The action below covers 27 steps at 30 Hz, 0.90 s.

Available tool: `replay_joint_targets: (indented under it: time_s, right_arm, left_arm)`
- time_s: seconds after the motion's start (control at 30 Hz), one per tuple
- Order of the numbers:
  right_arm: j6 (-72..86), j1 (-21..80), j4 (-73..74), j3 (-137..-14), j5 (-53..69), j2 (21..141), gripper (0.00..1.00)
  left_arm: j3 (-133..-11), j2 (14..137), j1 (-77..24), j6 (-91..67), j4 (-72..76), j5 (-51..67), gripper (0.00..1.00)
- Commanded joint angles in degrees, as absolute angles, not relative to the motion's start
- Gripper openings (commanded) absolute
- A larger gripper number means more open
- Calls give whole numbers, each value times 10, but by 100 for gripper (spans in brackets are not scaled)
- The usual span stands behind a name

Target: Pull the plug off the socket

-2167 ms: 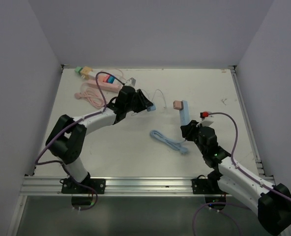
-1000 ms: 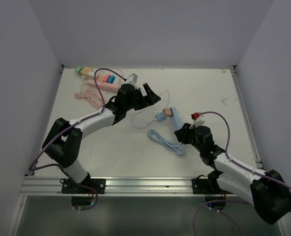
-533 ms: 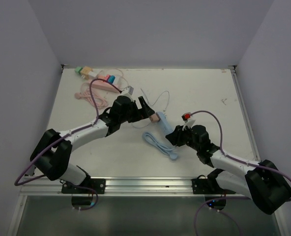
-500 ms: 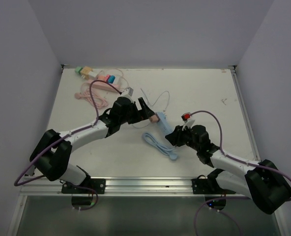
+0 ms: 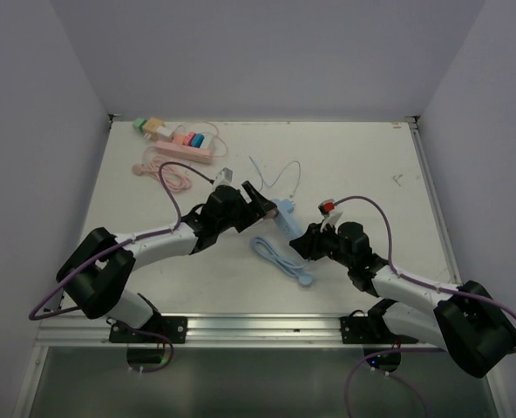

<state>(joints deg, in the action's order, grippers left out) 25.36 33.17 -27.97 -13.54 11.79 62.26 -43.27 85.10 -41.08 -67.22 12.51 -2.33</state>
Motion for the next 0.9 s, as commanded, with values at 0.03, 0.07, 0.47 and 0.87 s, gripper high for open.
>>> replay_joint_targets:
  time_s: [0.03,0.07,0.47,0.87]
  right_arm:
    - [244,338,-343,-163,134,618,0]
    - [244,339,-343,-163,133,617,0]
    - [246,342,-345,-161,125,615,0]
    - [266,342,-303,-168,32,627,0]
  left_arm:
    - [-439,868,-413,-730,179,-62,78]
    - [-442,874,-417,-736,183,-66,78]
    - [-445,898,-430,-773,221,-79,46]
    - [-415,868,-436,-806,229,-103,0]
